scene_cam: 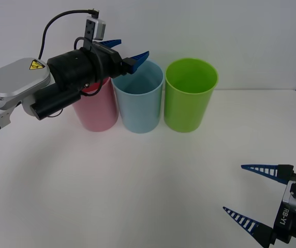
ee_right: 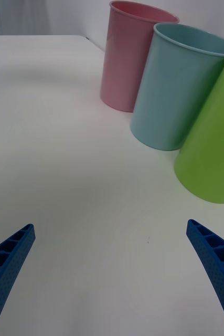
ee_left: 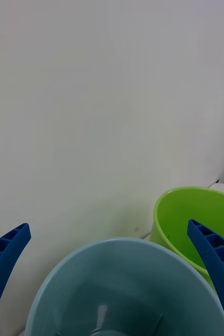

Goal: Put cans in the blue bin and PET bottles in the pink bin and trash in the green bin.

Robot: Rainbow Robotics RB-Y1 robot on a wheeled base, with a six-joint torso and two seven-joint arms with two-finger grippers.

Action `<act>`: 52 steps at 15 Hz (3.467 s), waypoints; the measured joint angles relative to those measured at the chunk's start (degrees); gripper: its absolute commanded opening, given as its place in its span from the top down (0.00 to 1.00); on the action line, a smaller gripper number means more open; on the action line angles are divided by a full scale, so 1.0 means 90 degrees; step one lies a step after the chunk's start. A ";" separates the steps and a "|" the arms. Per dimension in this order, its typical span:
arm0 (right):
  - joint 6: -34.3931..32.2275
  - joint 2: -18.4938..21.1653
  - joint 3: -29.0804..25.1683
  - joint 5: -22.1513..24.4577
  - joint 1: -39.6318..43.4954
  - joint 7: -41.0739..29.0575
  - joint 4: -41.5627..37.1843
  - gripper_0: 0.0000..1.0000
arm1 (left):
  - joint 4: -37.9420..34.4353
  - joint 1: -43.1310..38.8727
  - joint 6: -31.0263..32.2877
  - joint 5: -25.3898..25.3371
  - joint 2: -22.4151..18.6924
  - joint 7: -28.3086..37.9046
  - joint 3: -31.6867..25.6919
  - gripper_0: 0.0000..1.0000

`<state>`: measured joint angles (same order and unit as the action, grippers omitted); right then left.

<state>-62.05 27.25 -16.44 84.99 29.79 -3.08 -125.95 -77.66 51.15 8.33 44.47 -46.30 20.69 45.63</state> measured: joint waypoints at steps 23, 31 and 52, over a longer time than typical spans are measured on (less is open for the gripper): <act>0.0000 0.0000 0.0000 0.0000 0.0000 0.0000 0.0000 0.00 | -0.0504 -0.0027 0.0552 -0.1034 -0.0088 -0.0611 -0.1043 0.00; 0.0000 0.0000 0.0000 0.0000 0.0000 0.0000 0.0000 0.00 | -0.0397 -0.0182 0.1679 -0.2095 -0.0101 -0.1373 -0.1851 0.00; 0.0000 0.0000 0.0000 0.0000 0.0000 0.0000 0.0000 0.00 | -0.4147 -0.5697 0.4290 0.0212 -0.0413 -0.0234 -0.6228 0.00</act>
<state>-62.05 27.25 -16.44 84.99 29.80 -3.08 -125.95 -114.98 -0.13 46.94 46.38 -50.02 18.58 -10.42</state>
